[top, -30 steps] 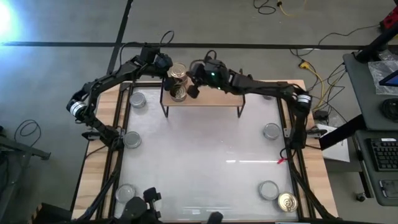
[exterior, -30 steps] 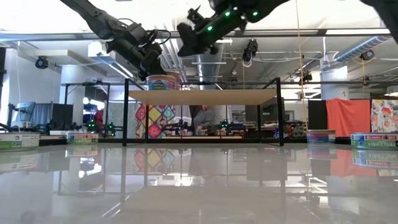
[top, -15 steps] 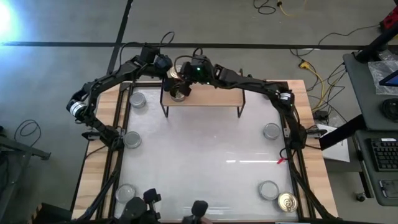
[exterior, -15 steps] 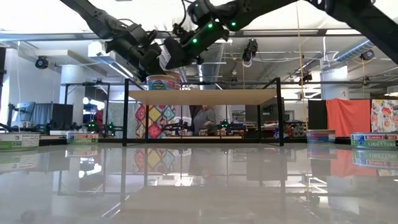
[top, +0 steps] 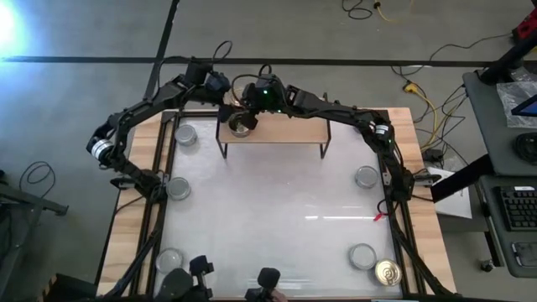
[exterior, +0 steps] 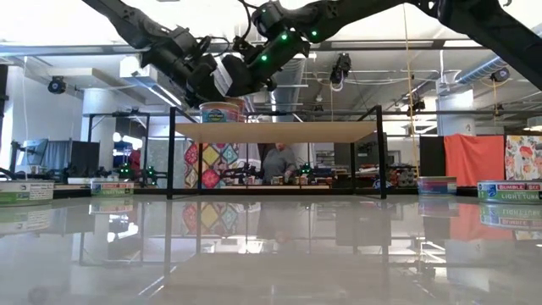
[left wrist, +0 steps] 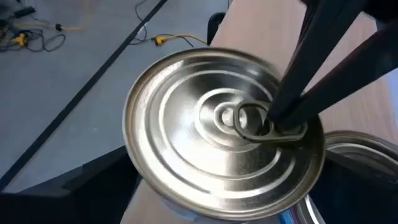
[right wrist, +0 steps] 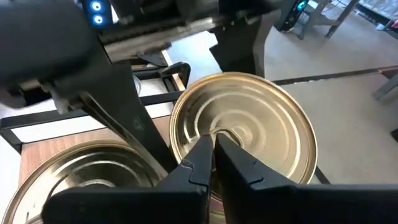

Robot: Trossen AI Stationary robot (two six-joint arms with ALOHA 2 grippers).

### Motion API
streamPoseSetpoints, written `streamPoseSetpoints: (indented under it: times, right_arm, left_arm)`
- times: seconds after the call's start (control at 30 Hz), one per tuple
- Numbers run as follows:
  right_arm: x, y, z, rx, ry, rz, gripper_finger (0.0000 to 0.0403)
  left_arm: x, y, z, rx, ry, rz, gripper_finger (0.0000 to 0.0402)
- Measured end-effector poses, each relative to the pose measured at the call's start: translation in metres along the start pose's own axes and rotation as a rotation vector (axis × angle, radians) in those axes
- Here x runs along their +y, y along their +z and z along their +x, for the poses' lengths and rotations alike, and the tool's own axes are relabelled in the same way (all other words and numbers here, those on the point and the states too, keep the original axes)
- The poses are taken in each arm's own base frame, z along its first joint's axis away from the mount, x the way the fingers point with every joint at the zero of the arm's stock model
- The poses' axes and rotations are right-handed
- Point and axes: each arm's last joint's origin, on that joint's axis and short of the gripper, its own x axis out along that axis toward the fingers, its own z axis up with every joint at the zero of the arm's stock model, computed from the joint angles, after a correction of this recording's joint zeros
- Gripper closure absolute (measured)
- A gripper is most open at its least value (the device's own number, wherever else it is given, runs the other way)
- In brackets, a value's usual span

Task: Stack canned seafood by type on shelf
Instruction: Stack the blue-pink tuna can on top of the other blue-pink tuna on the shelf

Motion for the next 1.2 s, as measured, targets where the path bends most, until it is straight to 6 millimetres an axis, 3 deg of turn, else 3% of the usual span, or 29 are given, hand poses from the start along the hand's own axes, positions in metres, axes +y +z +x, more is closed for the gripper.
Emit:
streamPoseSetpoints:
  times: [0.27, 1.2]
  right_arm:
    - [0.000, 0.000, 0.000, 0.002, -0.002, 0.000, 0.0390]
    - [-0.002, 0.010, -0.010, -0.054, -0.014, 0.005, 0.0390]
  left_arm:
    - [-0.004, 0.003, -0.012, 0.005, 0.029, 0.013, 0.0001]
    - [-0.004, 0.002, -0.008, 0.029, 0.046, 0.091, 0.0002]
